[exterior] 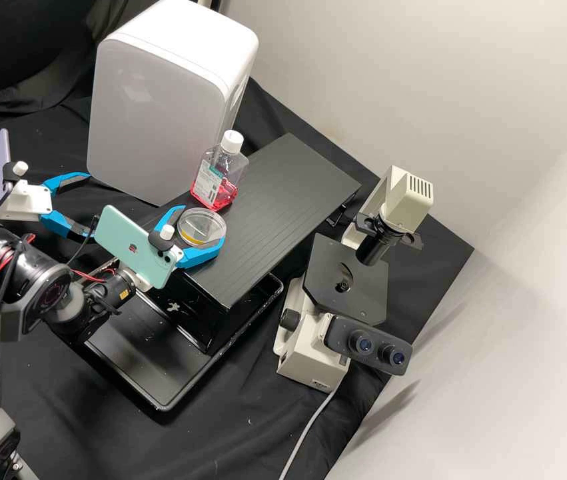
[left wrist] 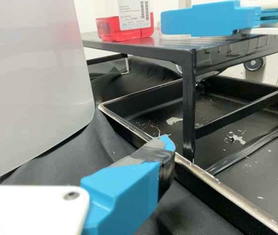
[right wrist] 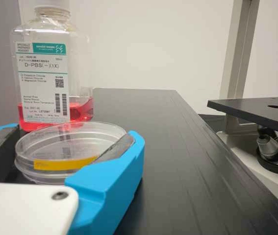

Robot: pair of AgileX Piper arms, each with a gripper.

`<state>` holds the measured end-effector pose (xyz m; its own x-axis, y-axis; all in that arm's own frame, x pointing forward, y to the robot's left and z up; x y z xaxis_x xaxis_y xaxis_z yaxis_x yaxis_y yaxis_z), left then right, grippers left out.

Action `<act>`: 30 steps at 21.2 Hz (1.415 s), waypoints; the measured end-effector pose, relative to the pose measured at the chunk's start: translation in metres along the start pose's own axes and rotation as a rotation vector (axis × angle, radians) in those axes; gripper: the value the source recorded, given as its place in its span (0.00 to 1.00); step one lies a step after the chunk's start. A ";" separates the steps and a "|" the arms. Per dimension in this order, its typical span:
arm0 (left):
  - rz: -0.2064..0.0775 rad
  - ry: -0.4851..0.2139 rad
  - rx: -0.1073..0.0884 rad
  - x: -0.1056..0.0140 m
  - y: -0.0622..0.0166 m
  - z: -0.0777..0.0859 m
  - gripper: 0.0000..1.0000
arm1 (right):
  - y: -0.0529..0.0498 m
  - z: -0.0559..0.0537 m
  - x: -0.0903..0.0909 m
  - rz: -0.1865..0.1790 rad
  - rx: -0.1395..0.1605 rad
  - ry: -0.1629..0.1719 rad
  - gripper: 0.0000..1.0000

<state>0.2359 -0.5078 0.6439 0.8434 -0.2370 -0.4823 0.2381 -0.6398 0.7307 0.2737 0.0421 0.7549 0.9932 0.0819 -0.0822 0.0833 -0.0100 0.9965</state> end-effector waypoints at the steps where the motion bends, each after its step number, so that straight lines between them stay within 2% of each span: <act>1: 0.000 0.000 0.000 0.000 0.0000 0.000 1.00 | 0.000 0.000 0.000 0.000 0.000 0.000 1.00; 6: -0.008 0.002 0.001 0.000 -0.0021 0.000 1.00 | 0.000 -0.001 0.001 0.002 -0.015 0.002 1.00; 21: -0.008 0.002 0.001 0.001 -0.0024 0.000 1.00 | 0.000 -0.001 0.001 -0.001 -0.017 0.008 1.00; 27: -0.008 0.002 0.001 0.001 -0.0024 0.000 1.00 | 0.000 -0.001 0.001 -0.001 -0.027 0.008 1.00; 30: -0.008 0.002 0.001 0.001 -0.0024 0.000 1.00 | 0.000 -0.001 0.001 0.019 -0.040 -0.015 1.00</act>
<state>0.2363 -0.5063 0.6419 0.8422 -0.2308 -0.4872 0.2443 -0.6423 0.7265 0.2744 0.0430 0.7551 0.9958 0.0669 -0.0632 0.0615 0.0282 0.9977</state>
